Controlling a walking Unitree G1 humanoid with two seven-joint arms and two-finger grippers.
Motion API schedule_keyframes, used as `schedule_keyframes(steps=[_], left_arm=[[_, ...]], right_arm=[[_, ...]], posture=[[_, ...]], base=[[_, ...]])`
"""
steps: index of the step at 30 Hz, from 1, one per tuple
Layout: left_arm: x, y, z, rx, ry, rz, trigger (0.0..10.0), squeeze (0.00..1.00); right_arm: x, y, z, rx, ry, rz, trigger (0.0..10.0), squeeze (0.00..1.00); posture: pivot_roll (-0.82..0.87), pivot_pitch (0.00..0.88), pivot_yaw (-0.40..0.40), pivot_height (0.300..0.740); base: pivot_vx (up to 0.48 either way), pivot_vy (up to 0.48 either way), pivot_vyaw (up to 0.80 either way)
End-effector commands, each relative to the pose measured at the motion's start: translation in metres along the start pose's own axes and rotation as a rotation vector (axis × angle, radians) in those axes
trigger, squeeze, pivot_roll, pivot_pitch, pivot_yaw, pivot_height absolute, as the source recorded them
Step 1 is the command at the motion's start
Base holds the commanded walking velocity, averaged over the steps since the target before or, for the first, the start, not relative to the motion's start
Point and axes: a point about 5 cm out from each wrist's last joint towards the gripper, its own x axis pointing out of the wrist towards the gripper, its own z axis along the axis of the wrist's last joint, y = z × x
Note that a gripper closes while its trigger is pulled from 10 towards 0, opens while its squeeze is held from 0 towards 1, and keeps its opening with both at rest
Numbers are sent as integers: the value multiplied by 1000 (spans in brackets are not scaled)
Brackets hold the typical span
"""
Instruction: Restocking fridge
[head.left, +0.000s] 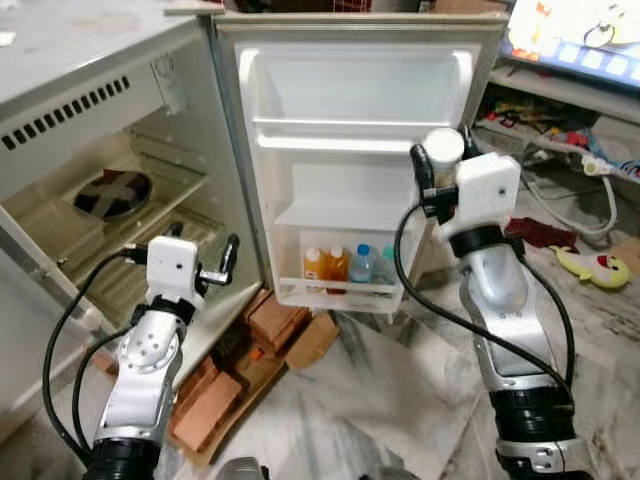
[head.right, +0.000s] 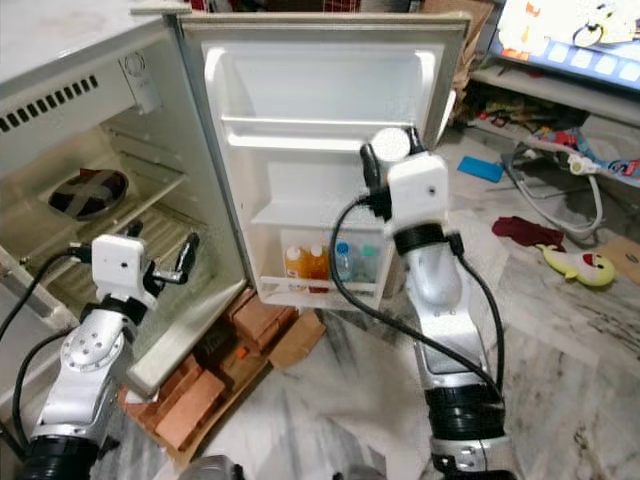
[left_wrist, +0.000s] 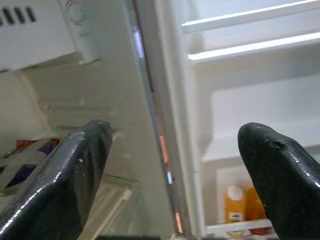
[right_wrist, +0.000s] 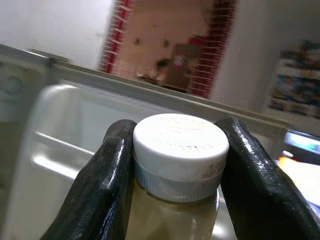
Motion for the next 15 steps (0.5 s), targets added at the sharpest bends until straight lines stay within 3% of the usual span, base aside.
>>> schedule_keyframes(steps=[1,15], left_arm=[[1,1,3,9,-6,-1,10000,0],[0,-1,2,3,0,-12,10000,0]], right_arm=[[7,2,12,-11,-65,32,10000,0],[34,-9,29,-99,-155,4,10000,0]], posture=[[-23,25,-23,740],[-14,32,-21,740]], base=[[307,0,0],[321,0,0]])
